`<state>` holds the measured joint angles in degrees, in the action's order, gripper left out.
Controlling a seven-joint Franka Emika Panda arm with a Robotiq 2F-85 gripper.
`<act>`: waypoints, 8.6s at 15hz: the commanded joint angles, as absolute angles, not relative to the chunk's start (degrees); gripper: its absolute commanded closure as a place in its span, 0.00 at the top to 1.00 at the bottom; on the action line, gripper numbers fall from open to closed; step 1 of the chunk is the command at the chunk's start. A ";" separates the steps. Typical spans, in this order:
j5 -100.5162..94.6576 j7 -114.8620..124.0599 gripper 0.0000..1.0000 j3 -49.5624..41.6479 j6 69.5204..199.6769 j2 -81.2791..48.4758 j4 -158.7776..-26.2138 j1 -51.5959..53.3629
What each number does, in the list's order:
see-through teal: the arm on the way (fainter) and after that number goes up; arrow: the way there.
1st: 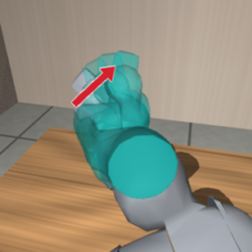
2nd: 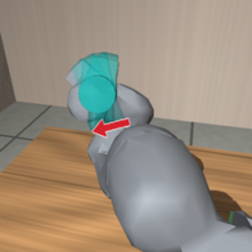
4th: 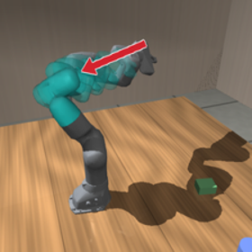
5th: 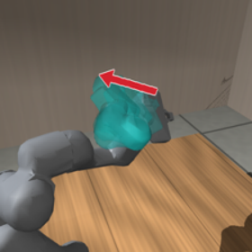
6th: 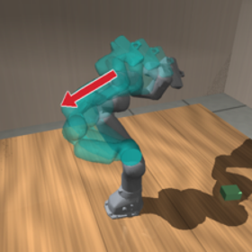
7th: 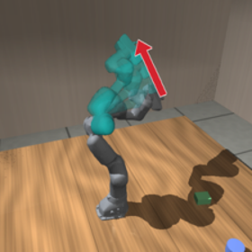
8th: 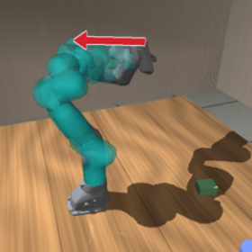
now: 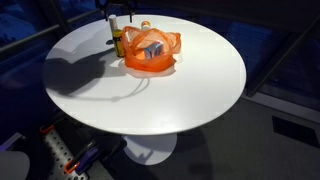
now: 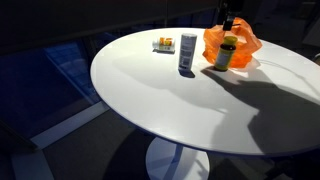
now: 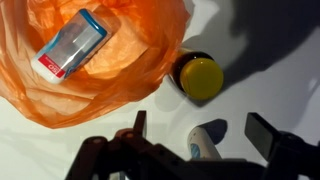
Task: Put the yellow and black container in the orange plastic bag
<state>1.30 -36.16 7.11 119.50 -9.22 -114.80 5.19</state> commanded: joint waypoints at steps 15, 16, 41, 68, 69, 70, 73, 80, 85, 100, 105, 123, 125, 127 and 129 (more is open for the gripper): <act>1.26 -36.96 1.00 9.16 118.53 -9.95 -116.45 5.03; 1.22 -36.57 1.00 9.04 118.53 -9.66 -117.04 4.99; -4.82 -25.28 0.40 7.70 127.82 -4.10 -125.71 5.59; 4.26 -26.38 0.20 1.54 118.93 -0.19 -107.25 1.60; 4.22 -26.31 0.20 1.19 119.08 -0.36 -107.29 1.26; 4.30 -26.32 0.20 0.91 119.27 -0.57 -107.47 0.96; 4.30 -26.27 0.20 0.22 119.28 -1.36 -108.05 0.19; 4.22 -26.49 0.20 0.40 118.66 -5.56 -109.28 -0.51; 4.10 -26.35 0.20 1.07 117.93 -8.64 -108.97 -0.50; 3.61 -26.32 0.20 3.70 118.84 -12.95 -109.30 -0.15; 3.32 -26.11 0.20 3.53 119.94 -13.68 -109.48 -0.39; 6.80 -30.85 1.00 4.83 108.81 -6.16 -110.55 -0.24; 7.20 -29.93 1.00 4.53 105.29 -5.09 -109.56 -0.03; 6.31 -27.93 1.00 4.19 103.62 -3.56 -109.05 0.29; 5.19 -25.49 1.00 3.94 103.38 -1.72 -108.72 0.57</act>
<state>5.83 -28.59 4.66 105.38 -4.53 -109.49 0.03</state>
